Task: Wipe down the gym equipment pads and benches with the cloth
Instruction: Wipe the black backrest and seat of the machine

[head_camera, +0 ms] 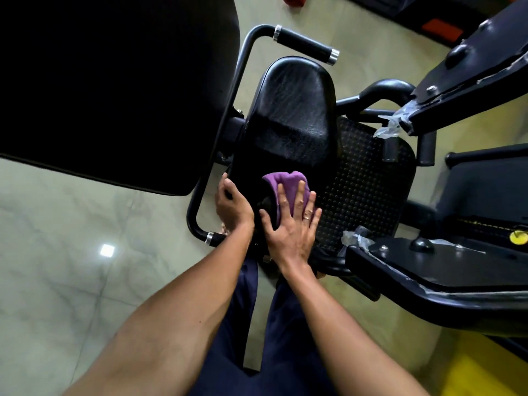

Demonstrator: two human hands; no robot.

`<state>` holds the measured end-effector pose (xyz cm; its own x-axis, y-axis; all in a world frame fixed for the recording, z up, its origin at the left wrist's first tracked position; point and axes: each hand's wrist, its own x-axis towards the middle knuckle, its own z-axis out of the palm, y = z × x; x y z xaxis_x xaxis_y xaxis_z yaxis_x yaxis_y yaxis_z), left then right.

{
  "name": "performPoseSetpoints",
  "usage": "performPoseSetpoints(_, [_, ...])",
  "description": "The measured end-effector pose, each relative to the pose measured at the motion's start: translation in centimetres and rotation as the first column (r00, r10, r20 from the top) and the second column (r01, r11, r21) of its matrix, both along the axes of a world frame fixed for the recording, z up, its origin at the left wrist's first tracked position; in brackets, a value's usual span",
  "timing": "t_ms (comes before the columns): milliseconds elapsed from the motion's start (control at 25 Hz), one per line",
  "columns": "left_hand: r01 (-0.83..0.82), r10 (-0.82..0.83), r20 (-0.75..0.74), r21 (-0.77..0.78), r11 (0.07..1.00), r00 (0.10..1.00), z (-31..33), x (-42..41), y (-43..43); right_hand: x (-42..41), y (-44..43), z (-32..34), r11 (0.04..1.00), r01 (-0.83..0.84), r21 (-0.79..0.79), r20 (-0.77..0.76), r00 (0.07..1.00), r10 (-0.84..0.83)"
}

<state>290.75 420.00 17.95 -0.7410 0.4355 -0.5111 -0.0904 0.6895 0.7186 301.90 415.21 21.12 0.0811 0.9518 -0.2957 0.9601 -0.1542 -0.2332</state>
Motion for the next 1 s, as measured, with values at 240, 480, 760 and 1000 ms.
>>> performPoseSetpoints(240, [0.017, -0.014, -0.097, 0.029, 0.999, 0.995, -0.2, 0.1, -0.2, -0.9, 8.9, 0.3, 0.653, 0.746, -0.128, -0.344, 0.585, -0.735])
performPoseSetpoints(480, [0.034, -0.031, -0.080, 0.040, 0.999, 0.996, 0.3, 0.0, 0.0, 0.4, 13.7, 0.5, 0.500, 0.861, -0.095, -0.311, 0.451, -0.837])
performPoseSetpoints(760, [0.034, -0.029, -0.111, 0.047, 0.998, 0.993, -0.1, -0.2, -0.1, -4.6, 2.7, 1.2, 0.586, 0.756, -0.292, -0.344, 0.489, -0.802])
performPoseSetpoints(1000, [0.070, -0.065, -0.085, 0.051, 0.996, 0.994, -0.2, -0.2, -0.3, -1.8, 6.4, 0.1, 0.637, 0.750, -0.180, -0.441, 0.517, -0.733])
